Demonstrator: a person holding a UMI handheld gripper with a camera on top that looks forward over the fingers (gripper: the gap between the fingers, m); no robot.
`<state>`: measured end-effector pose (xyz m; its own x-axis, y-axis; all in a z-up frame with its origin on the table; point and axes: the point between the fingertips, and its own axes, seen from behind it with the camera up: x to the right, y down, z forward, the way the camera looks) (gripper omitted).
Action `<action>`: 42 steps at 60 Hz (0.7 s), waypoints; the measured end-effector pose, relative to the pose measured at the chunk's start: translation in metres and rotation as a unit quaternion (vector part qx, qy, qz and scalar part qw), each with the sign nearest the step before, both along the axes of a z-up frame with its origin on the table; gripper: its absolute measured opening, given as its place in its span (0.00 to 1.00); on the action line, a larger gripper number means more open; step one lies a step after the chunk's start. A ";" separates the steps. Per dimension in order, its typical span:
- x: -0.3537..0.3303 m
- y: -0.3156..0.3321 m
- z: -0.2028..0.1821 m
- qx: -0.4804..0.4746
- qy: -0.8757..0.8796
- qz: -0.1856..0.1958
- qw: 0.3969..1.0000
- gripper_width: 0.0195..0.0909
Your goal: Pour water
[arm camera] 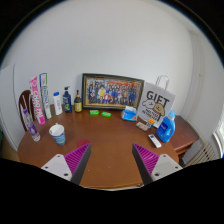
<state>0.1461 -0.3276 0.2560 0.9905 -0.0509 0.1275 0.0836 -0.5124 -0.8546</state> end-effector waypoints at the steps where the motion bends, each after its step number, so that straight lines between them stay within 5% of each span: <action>1: -0.002 -0.001 0.000 -0.001 -0.001 0.002 1.000 0.92; 19: -0.101 0.002 -0.003 -0.002 0.005 0.053 0.999 0.93; 42: -0.333 0.011 -0.037 0.014 0.060 0.128 0.990 0.92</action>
